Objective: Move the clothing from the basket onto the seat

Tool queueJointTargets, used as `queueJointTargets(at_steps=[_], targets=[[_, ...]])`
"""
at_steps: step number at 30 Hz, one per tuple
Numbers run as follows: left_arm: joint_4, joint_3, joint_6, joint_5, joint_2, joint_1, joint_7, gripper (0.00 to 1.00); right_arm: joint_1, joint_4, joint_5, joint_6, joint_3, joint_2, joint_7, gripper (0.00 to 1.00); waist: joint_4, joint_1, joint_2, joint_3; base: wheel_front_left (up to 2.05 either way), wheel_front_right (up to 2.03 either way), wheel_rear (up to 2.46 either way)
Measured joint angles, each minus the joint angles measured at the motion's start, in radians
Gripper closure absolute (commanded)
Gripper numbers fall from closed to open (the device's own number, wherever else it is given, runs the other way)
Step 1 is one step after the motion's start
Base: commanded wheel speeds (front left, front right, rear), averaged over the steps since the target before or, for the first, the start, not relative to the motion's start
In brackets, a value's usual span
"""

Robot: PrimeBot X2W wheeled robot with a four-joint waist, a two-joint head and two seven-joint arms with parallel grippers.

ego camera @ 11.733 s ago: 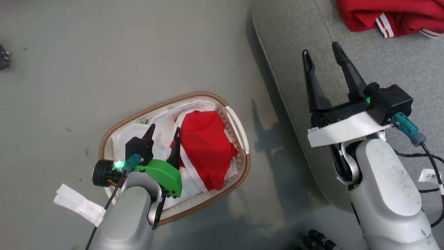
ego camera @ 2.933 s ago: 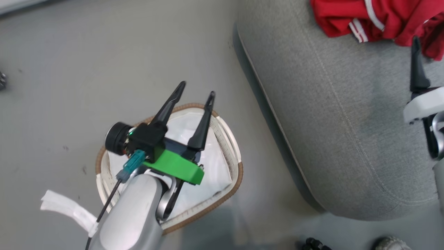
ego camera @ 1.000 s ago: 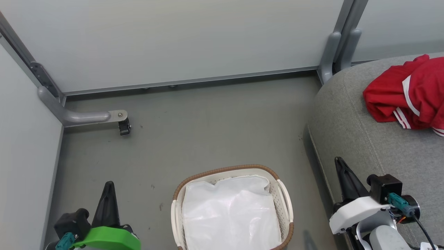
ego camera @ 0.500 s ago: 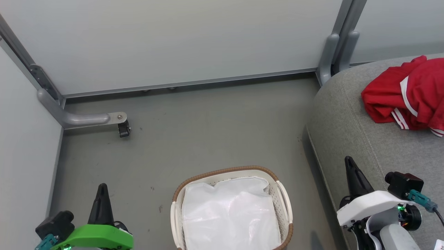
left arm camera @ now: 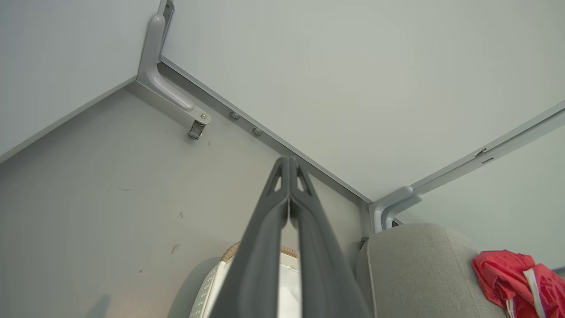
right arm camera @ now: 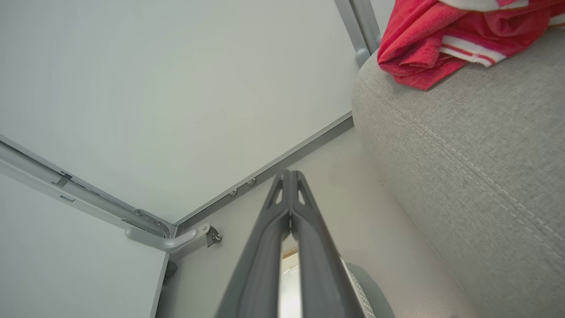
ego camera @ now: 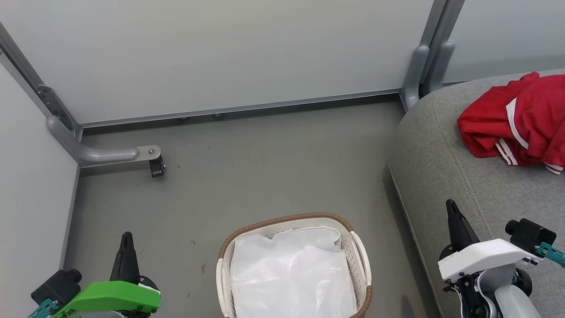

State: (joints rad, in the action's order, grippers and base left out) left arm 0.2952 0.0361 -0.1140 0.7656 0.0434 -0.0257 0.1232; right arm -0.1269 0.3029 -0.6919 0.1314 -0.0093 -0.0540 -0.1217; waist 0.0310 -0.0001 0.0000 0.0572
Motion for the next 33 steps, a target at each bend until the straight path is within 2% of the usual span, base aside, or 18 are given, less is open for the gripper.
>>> queueJointTargets(at_steps=[33], targets=[[-0.022,0.034,-0.005,0.377,0.001,-0.032,-0.105,1.00,0.006,-0.025,-0.409,0.000,-0.047,0.002,0.105,1.00,-0.011,0.0000,0.0000,-0.019,0.00,0.00,0.00]])
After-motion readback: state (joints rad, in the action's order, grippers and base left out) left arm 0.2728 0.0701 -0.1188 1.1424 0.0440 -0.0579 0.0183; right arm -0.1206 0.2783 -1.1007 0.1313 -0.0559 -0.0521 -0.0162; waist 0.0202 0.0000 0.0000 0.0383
